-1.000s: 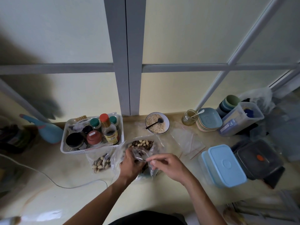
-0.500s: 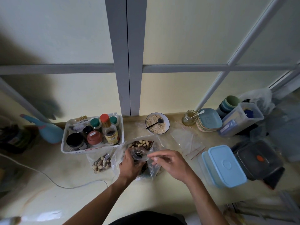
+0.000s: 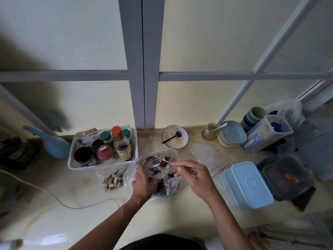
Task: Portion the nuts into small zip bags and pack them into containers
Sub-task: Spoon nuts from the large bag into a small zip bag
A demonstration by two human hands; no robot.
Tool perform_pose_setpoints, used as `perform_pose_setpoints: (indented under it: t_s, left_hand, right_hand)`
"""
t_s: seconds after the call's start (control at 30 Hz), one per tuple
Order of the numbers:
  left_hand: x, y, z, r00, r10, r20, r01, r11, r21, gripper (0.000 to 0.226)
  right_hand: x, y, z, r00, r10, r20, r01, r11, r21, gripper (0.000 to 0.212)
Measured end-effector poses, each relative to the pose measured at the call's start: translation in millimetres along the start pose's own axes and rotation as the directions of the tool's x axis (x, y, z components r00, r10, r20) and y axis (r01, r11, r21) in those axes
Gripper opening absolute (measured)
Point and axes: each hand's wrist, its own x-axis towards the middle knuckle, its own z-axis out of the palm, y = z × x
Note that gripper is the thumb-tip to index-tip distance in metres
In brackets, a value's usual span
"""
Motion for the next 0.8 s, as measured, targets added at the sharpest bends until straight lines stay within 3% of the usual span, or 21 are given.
perform_pose_setpoints:
  t_s: [0.13,0.3,0.4,0.6,0.8]
  left_hand:
    - [0.3,-0.5,-0.9,1.0,-0.006,-0.002,0.006,1.0,0.014,0.088]
    - [0.0,-4.9,-0.1,1.0,0.001,-0.009,-0.001,1.0,0.031,0.085]
    - [-0.6,-5.4,0.0,1.0,-0.001,-0.019,0.002,0.999,0.048,0.089]
    - [-1.9,-7.1,-0.3,1.0,-0.012,-0.021,0.014,0.997,0.074,0.077]
    - [-7.0,0.7,-4.8,0.999,0.018,-0.032,-0.015,0.995,0.099,0.07]
  right_hand:
    - [2.9,7.4,4.5,0.988,0.001,-0.152,0.0,1.0,0.005,0.023]
    - [6.1,24.0,17.0,0.906,0.112,-0.409,-0.171,0.979,-0.109,0.016]
    - [6.6,38.1,25.4,0.903,0.1,-0.417,-0.198,0.96,-0.199,0.015]
    - [13.7,51.6,45.5,0.955,0.162,-0.248,-0.216,0.953,-0.21,0.019]
    - [29.6,70.1,53.6,0.951,0.092,-0.295,-0.197,0.916,-0.349,0.04]
